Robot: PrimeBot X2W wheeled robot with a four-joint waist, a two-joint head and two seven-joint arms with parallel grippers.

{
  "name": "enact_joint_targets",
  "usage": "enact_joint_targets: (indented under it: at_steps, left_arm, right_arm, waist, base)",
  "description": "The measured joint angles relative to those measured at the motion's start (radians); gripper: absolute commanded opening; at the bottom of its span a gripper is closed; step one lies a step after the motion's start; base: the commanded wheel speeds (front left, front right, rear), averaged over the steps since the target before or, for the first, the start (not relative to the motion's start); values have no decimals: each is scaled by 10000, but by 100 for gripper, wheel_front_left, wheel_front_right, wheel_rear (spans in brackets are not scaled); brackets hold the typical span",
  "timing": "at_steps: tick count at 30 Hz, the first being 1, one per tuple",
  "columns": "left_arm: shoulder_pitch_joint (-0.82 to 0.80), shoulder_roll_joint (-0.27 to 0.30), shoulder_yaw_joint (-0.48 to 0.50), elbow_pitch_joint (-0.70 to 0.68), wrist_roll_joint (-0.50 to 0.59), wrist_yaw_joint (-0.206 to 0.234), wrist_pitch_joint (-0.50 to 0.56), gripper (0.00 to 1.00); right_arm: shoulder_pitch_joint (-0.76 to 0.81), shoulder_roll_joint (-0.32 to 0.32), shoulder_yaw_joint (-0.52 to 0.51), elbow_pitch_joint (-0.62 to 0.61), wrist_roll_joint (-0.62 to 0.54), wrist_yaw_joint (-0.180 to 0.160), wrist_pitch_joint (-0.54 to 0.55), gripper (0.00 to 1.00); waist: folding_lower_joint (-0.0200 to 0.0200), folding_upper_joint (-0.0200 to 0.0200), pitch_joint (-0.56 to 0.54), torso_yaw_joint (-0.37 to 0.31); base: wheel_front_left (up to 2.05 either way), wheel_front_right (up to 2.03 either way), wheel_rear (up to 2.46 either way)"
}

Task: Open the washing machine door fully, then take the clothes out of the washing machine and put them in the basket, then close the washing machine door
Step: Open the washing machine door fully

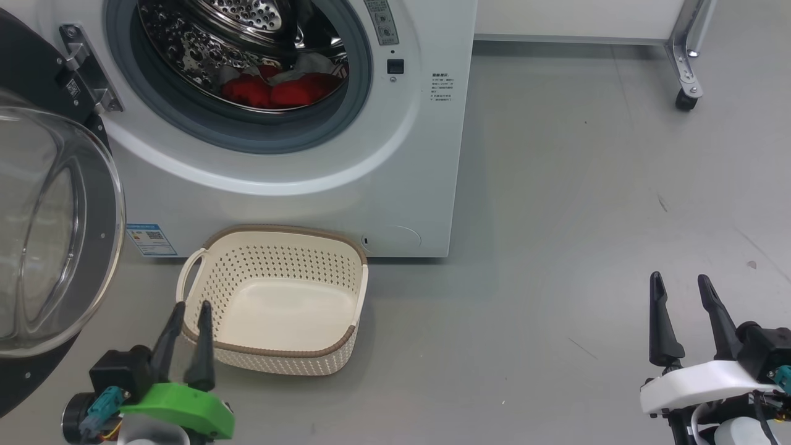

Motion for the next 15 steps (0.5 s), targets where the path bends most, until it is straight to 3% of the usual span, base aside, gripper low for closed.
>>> enact_joint_targets:
  at_steps: [15]
  left_arm:
    - [156, -56, -148, -230, 111, -31, 0, 100]
  right_arm:
    - [87, 21, -10, -61, -86, 2, -2, 100]
  waist:
    - [0, 0, -21, -17]
  base:
    - [0, 0, 0]
